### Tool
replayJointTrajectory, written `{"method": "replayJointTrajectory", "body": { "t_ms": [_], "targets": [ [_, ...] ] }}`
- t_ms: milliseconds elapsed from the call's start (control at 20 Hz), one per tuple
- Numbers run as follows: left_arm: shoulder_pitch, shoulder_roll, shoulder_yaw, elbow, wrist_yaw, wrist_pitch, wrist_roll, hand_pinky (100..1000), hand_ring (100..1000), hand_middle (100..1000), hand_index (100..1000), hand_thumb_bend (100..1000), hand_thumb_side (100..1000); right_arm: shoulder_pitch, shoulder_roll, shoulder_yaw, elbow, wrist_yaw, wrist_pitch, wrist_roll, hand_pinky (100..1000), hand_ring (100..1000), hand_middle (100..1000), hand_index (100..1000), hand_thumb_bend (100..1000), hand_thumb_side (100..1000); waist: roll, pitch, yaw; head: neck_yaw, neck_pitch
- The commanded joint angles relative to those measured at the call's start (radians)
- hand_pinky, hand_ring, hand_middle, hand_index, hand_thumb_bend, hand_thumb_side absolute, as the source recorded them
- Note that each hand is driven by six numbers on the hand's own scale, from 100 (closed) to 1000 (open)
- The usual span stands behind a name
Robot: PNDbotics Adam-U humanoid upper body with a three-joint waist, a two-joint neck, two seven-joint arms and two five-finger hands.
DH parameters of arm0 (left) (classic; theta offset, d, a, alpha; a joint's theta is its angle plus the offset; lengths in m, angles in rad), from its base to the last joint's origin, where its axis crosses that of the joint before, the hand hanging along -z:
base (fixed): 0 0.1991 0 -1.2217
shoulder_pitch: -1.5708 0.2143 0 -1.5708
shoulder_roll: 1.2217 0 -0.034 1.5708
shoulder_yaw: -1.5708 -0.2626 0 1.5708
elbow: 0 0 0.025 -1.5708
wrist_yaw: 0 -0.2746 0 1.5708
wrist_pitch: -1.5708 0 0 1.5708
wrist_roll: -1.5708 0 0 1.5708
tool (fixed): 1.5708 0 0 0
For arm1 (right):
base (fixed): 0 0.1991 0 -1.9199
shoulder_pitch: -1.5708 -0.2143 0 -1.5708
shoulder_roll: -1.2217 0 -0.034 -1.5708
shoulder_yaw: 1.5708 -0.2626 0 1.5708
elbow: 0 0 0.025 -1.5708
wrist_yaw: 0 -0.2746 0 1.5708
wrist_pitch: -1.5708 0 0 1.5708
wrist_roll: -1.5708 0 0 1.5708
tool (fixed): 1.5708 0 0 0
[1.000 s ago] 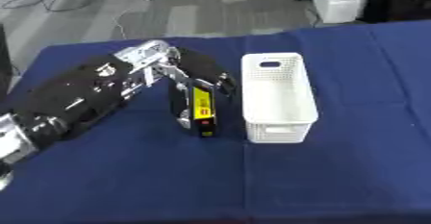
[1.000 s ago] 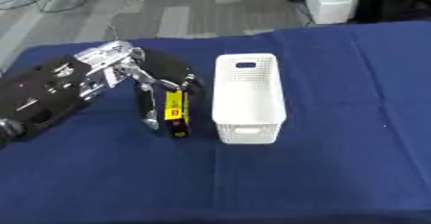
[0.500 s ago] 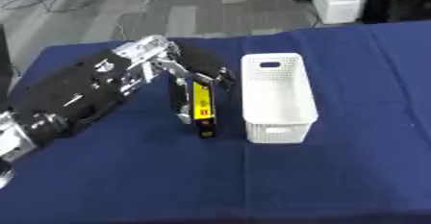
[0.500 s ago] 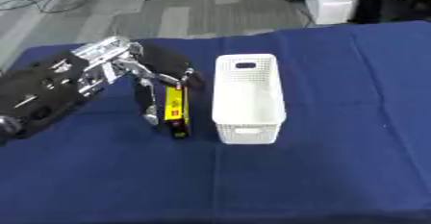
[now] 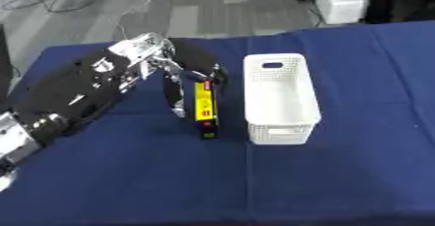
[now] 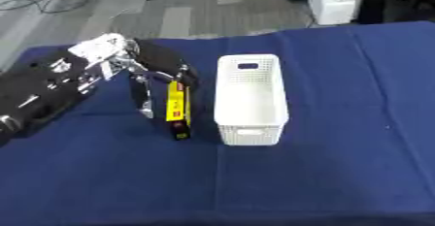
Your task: Pick up objects on the table and place them in the box.
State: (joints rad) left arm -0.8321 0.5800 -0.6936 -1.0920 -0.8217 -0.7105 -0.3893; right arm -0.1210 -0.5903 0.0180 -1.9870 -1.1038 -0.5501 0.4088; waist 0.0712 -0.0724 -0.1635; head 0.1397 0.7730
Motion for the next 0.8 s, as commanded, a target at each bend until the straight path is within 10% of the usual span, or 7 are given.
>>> {"method": "replayJointTrajectory", "body": {
  "t_ms": [50,800],
  "targets": [
    [-0.028,0.007,0.022,0.009,-0.048,-0.197,-0.158,756,760,779,819,619,346,-0.013,-0.020,-0.009,-0.013,-0.002,-0.001,0.000,100,100,100,191,100,1000,-0.008,-0.006,0.001,-0.005,-0.004],
    [-0.032,-0.046,0.029,0.083,-0.263,-0.197,0.049,742,753,762,810,653,347,-0.020,-0.018,-0.007,-0.013,-0.005,0.002,0.005,100,100,100,191,100,1000,-0.009,-0.003,-0.007,-0.005,-0.004]
  ]
}}
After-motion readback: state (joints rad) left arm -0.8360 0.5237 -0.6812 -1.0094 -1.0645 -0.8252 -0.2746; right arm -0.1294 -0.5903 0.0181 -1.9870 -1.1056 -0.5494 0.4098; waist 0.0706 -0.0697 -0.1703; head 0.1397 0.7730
